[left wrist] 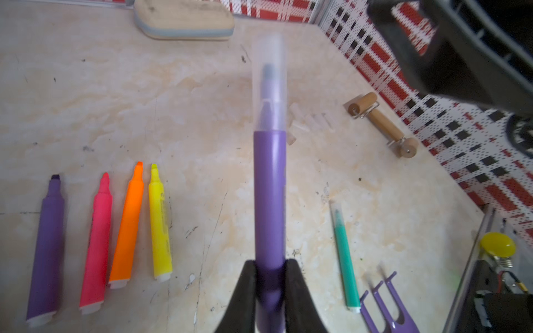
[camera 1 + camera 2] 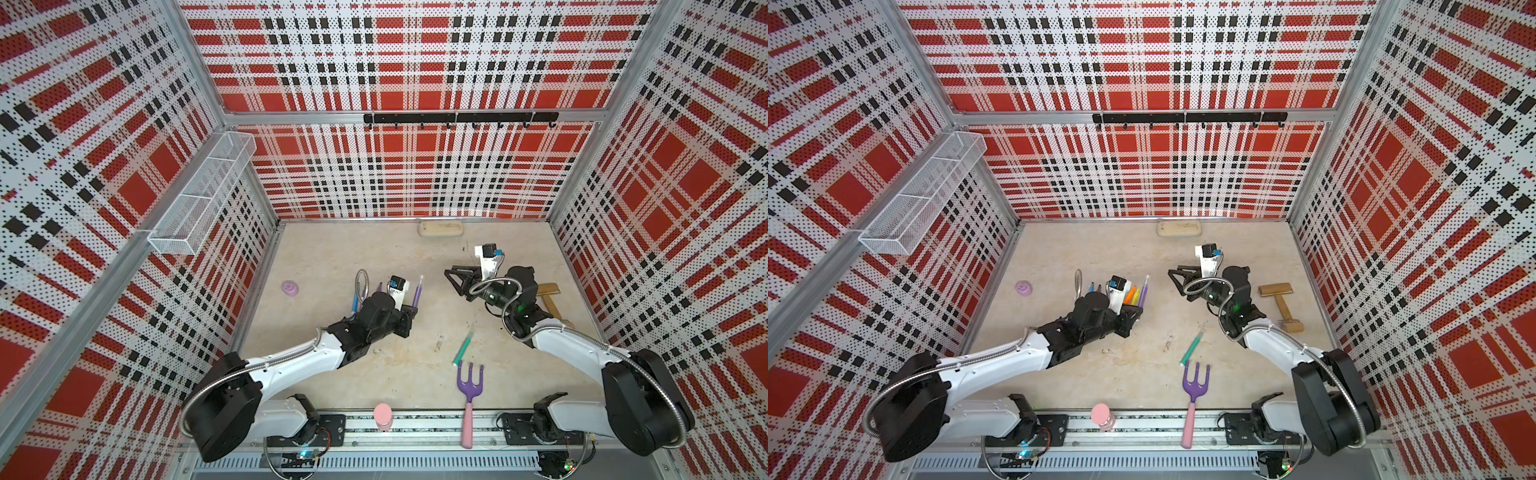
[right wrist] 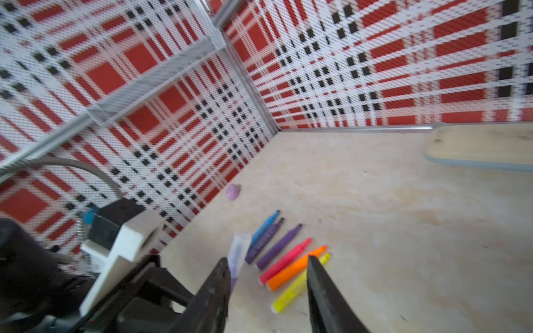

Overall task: Remove pen caps from pens
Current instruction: Open the pen cap on the pen.

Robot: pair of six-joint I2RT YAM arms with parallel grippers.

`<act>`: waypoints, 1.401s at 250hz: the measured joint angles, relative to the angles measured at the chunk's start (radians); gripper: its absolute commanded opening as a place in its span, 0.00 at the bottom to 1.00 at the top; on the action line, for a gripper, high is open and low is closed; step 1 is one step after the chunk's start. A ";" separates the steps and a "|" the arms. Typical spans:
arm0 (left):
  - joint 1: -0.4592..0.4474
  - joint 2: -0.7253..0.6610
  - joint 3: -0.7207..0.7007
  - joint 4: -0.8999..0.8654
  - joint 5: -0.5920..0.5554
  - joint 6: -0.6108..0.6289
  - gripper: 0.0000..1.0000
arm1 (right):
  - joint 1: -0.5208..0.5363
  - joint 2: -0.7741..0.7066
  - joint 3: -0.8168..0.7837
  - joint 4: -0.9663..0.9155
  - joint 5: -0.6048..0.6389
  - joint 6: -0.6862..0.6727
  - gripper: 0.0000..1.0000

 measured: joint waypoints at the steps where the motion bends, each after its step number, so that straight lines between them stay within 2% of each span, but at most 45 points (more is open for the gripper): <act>1: 0.000 -0.002 -0.001 0.002 0.001 0.000 0.13 | 0.001 0.004 0.000 0.010 -0.005 0.004 0.48; 37: 0.002 -0.034 -0.023 0.057 0.019 0.000 0.13 | 0.032 0.080 0.004 0.147 -0.074 0.080 0.48; 141: 0.002 -0.096 -0.066 0.103 0.027 0.001 0.12 | 0.150 0.125 0.092 0.124 -0.098 0.070 0.49; 180: -0.007 -0.130 -0.076 0.114 0.030 0.006 0.12 | 0.162 0.132 0.107 0.101 -0.092 0.053 0.49; 224: -0.018 -0.154 -0.089 0.119 0.030 0.012 0.12 | 0.166 0.138 0.115 0.068 -0.068 0.052 0.43; 350: -0.029 -0.164 -0.105 0.119 0.024 0.019 0.12 | 0.166 0.144 0.116 0.072 -0.073 0.057 0.40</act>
